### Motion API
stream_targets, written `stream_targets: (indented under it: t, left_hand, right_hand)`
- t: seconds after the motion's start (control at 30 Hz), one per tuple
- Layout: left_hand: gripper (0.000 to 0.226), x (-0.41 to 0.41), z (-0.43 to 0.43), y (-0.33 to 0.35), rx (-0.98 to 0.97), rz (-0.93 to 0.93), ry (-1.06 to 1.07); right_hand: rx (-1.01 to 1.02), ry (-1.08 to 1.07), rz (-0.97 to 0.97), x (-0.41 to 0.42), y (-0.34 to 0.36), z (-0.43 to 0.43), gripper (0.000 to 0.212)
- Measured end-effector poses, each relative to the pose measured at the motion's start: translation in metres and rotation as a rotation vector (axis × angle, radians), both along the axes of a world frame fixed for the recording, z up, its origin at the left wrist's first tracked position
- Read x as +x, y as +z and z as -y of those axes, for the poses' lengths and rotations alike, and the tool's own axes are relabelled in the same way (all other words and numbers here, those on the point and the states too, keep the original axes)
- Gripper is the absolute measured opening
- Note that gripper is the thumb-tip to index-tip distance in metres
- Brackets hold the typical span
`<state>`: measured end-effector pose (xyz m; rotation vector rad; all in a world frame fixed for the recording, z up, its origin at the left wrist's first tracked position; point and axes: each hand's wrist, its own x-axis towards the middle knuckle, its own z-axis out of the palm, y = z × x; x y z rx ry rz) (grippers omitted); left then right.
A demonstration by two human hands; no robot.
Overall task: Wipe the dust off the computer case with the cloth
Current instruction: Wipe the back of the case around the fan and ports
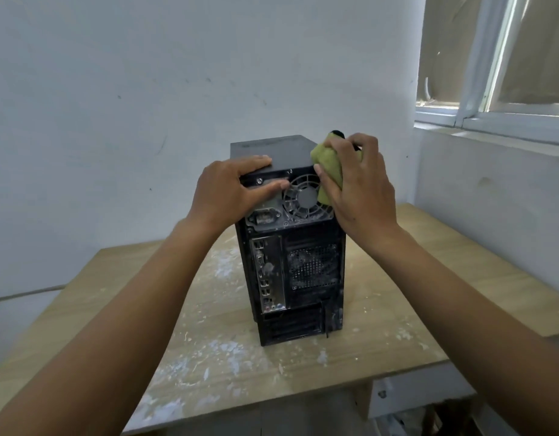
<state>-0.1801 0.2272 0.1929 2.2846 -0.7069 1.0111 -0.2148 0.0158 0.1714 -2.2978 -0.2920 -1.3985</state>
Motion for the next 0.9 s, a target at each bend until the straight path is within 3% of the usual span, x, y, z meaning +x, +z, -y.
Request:
stream_targets:
  t: [0.2,0.5,0.67,0.9]
  left_hand:
    - [0.070,-0.004,0.003,0.000,0.059,0.076,0.061]
    - [0.078,-0.020,0.017,0.013,0.415,0.090,0.260]
    - [0.076,-0.018,0.016,-0.001,0.415,0.209,0.308]
    - [0.075,-0.010,0.011,-0.012,0.356,0.348,0.309]
  right_hand:
    - [-0.053,-0.017,0.051,0.000,-0.017,0.001,0.039]
    - [-0.180,0.062,0.000,-0.013,-0.060,0.004,0.039]
    - [-0.154,0.155,-0.046,-0.017,-0.093,0.013,0.038]
    - [-0.114,0.185,0.042,-0.021,-0.054,0.023,0.027]
